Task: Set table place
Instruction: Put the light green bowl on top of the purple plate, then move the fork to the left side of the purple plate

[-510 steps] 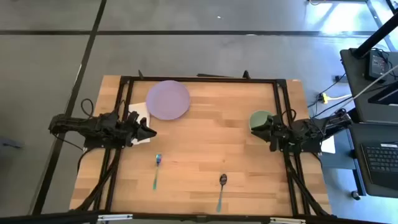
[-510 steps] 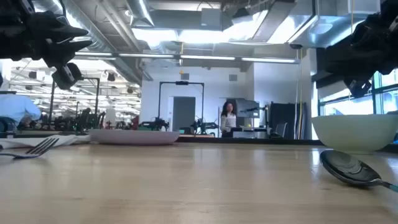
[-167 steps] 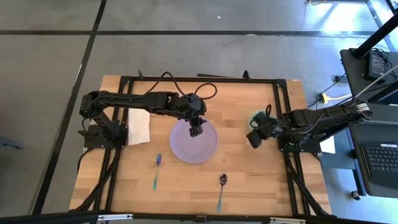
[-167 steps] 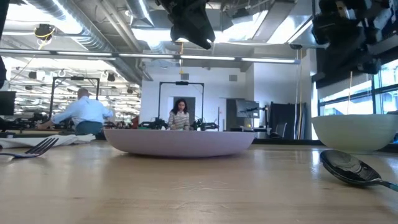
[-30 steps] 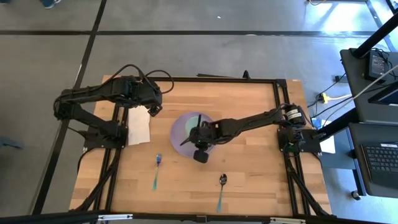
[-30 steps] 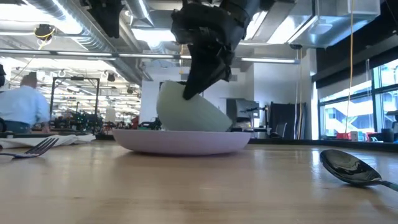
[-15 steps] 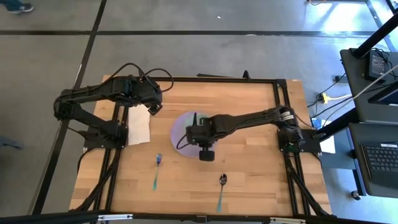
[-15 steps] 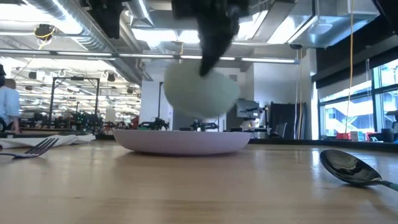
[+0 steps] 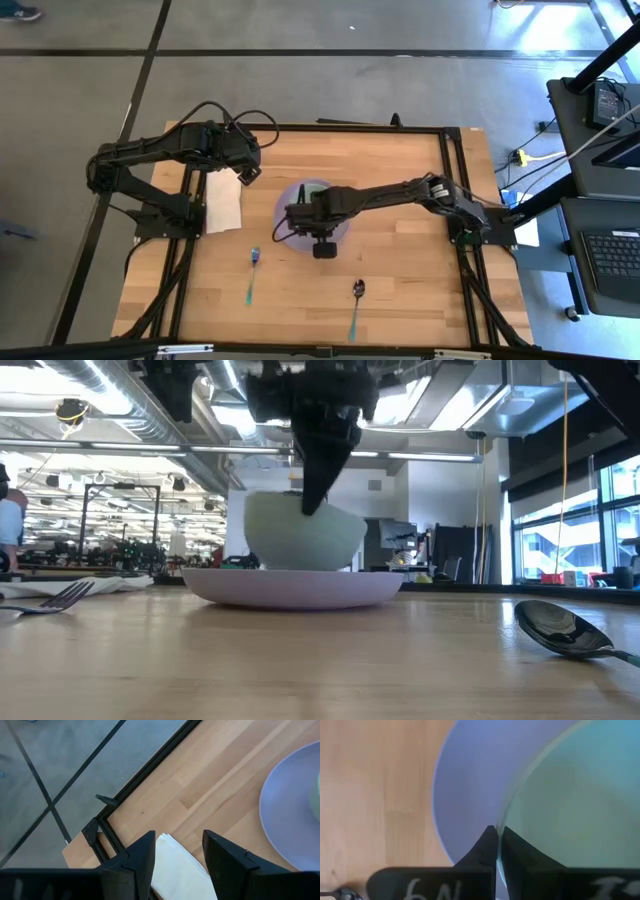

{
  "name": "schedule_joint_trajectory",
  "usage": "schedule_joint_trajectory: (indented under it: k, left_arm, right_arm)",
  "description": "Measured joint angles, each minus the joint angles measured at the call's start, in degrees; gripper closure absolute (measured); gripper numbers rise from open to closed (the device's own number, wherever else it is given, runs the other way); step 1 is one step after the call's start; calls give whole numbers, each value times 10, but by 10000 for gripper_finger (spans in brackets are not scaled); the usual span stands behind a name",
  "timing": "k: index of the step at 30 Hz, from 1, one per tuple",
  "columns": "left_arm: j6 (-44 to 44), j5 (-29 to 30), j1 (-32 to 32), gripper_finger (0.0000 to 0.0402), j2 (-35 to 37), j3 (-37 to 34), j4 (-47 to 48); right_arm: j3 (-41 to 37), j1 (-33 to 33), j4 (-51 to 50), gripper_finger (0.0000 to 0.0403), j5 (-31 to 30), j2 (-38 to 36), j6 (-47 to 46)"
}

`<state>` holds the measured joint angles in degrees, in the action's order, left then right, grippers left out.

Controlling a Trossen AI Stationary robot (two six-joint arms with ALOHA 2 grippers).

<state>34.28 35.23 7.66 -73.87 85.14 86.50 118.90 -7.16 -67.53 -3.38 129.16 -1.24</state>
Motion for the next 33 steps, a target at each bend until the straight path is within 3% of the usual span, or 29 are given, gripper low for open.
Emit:
schedule_joint_trajectory:
  k: [10, 20, 27, 33]
  left_arm:
    - [0, 0, 0, 244, 0, 0, 0]
    - [-18, 0, 0, 244, 0, 0, -1]
    - [-4, 0, 0, 244, 0, 0, 10]
    - [85, -43, -12, 244, 4, 0, 21]
  right_arm:
    - [0, -1, -10, 385, 10, 25, 0]
    - [46, 2, -20, 305, 17, 25, -32]
    - [163, 2, -132, 284, 20, 18, -119]
    - [102, -9, -175, 282, 6, -61, -235]
